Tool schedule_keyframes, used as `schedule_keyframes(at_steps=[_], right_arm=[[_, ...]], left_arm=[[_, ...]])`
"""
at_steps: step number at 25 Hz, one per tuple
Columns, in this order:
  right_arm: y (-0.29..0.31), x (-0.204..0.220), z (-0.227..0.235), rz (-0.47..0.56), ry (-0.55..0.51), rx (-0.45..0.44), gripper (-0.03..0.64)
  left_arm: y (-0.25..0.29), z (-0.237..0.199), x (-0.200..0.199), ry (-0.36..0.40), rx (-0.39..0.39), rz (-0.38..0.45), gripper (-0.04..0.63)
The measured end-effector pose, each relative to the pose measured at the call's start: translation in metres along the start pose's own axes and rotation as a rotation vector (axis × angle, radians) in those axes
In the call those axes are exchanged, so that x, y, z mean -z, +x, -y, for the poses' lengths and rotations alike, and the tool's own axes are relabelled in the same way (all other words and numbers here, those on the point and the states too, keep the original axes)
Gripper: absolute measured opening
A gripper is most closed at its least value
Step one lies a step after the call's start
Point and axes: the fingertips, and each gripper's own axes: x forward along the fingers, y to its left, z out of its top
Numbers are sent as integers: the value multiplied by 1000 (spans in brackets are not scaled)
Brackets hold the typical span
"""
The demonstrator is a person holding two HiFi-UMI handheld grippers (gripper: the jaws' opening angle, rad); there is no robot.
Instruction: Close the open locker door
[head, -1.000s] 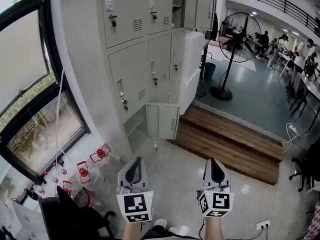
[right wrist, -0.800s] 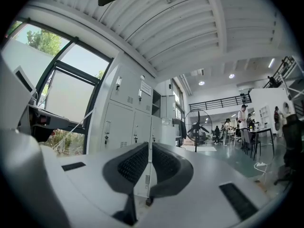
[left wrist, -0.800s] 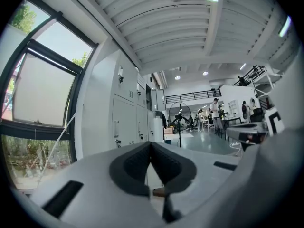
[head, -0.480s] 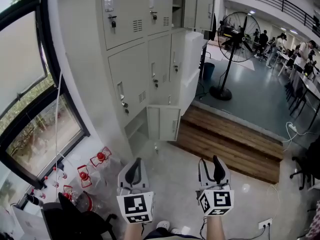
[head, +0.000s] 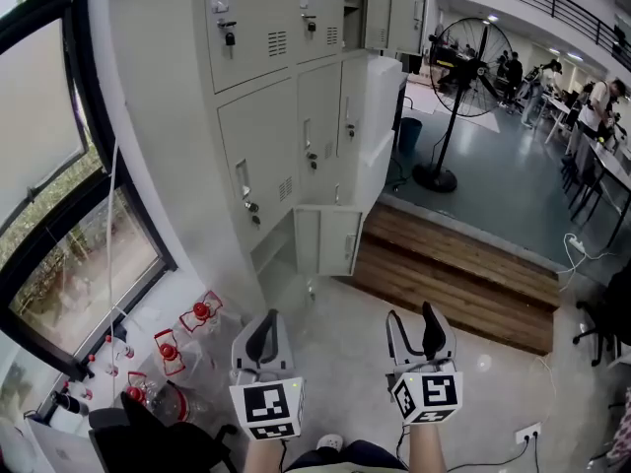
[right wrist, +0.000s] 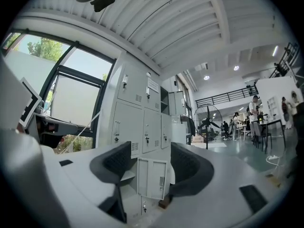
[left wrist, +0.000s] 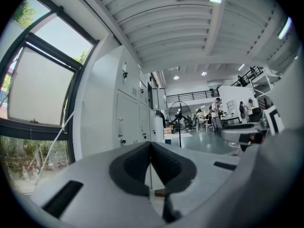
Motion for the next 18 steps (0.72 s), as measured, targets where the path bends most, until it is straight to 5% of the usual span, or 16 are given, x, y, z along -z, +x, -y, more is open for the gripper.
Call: schedule_keyframes(at_steps=[18], right_arm=[[46,37,5,-85,18,1,253]], left_arm=[[44,-14,26,7,-4,-64,2]])
